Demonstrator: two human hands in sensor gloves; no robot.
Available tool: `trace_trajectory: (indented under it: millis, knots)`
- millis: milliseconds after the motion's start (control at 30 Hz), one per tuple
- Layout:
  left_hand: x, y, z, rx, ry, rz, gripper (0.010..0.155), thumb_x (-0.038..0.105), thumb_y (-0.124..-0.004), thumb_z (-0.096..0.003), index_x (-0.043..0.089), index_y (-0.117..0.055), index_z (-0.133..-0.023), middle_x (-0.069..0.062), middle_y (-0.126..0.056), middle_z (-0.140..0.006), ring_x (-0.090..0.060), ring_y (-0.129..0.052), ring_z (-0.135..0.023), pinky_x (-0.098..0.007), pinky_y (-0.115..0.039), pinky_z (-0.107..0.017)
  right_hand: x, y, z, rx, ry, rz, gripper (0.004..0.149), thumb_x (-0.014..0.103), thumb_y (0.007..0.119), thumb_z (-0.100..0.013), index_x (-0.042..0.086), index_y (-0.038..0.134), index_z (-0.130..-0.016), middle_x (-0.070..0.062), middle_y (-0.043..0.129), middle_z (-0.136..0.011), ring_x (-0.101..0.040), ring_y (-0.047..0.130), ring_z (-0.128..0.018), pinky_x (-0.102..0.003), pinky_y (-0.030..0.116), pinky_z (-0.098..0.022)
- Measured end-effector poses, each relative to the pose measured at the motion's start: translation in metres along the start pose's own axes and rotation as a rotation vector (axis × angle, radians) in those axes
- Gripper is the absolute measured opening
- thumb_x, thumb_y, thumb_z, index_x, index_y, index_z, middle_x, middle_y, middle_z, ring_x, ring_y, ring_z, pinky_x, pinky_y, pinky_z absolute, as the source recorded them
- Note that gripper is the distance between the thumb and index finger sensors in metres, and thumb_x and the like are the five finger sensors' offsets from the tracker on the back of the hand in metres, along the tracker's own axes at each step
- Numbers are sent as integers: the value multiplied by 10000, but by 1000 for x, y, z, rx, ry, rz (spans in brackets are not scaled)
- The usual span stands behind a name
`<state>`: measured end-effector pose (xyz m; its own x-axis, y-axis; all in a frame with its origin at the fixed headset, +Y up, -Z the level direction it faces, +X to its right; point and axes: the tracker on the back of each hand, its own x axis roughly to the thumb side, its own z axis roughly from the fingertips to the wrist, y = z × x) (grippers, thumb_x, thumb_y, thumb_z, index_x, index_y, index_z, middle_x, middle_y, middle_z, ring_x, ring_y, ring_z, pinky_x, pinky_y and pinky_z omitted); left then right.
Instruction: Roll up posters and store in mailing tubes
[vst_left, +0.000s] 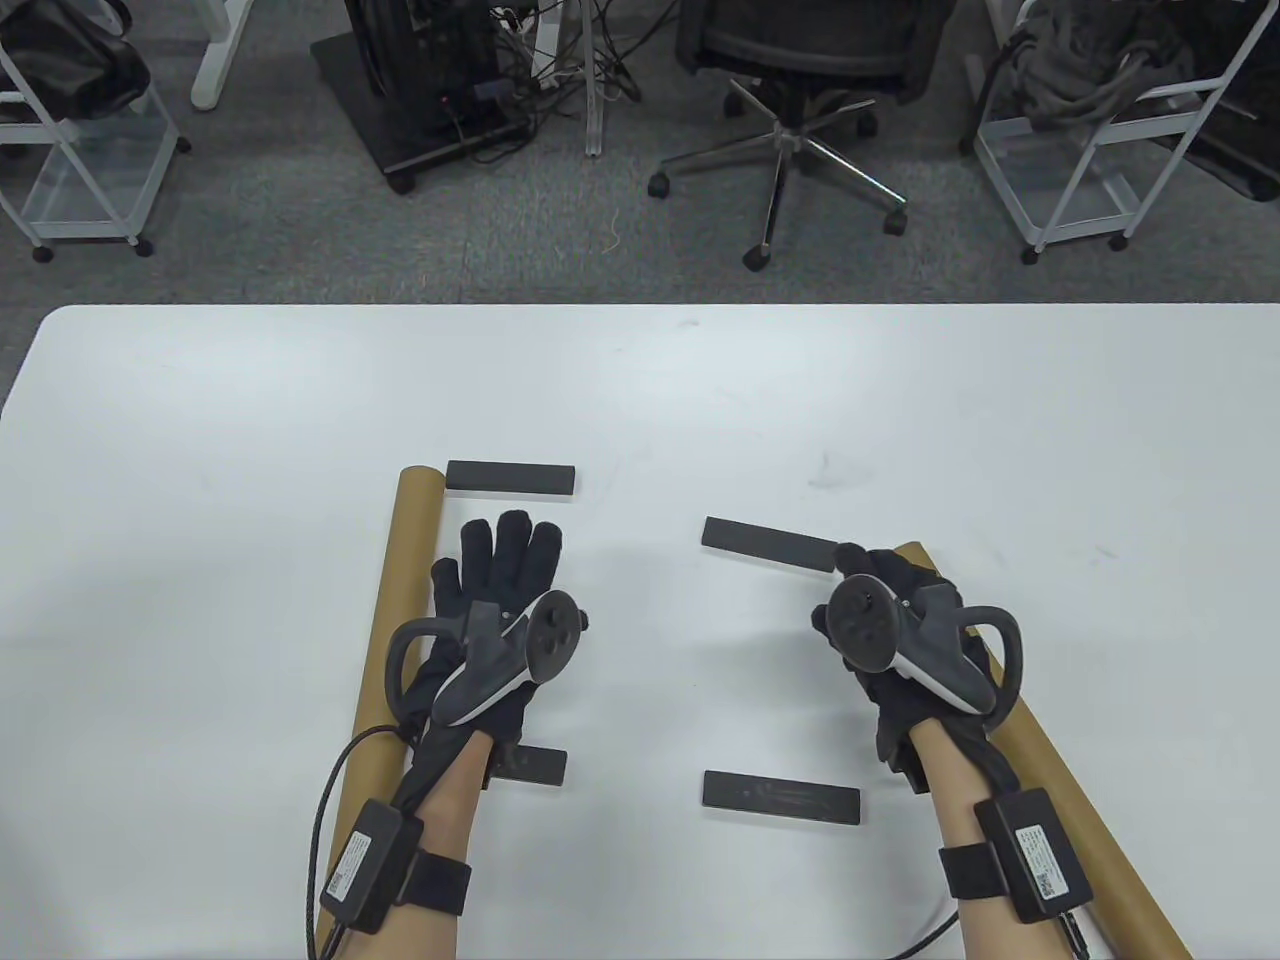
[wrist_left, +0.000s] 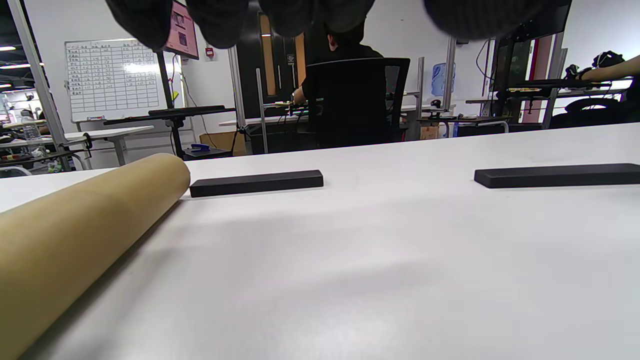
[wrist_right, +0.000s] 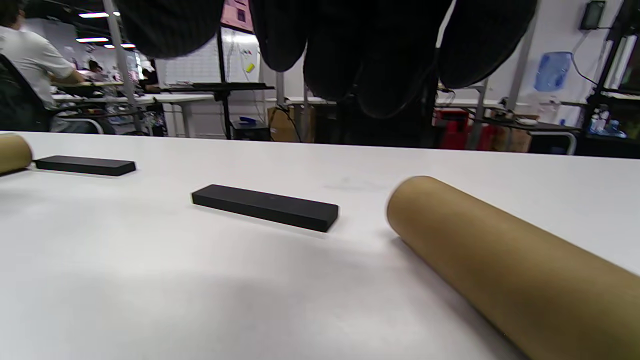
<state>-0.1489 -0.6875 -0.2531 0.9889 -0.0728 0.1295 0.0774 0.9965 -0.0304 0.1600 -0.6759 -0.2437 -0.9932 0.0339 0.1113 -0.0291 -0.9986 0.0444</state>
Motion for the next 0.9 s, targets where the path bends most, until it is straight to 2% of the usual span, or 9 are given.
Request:
trace_trajectory:
  millis: [200, 333, 900]
  knots:
    - [0, -1, 0, 17, 0, 4, 800, 598, -540, -524, 301, -277, -1219, -54, -284, -1323, -411, -403, -1210, -618, -462, -856, 1, 29, -1, -19, -43, -8, 586, 428, 653, -516, 140, 619, -1025, -144, 756, -1013, -425, 833, -873, -683, 651, -662]
    - [1, -5, -1, 8, -5, 3, 795, 596, -541, -525, 303, -284, -1218, -48, -295, -1323, -405, -415, -1211, -616, -467, -857, -7, 30, 3, -31, -52, -75, 582, 422, 651, -520, 131, 624, -1024, -153, 759, -1007, -429, 836, -865, -684, 656, -654]
    - [2, -8, 1, 14, -2, -16, 789, 593, -543, -525, 305, -294, -1216, -49, -299, -1322, -405, -420, -1209, -618, -471, -854, -6, 26, 8, -18, -54, -83, 588, 424, 650, -520, 131, 616, -1029, -156, 753, -1014, -432, 830, -870, -686, 651, -657]
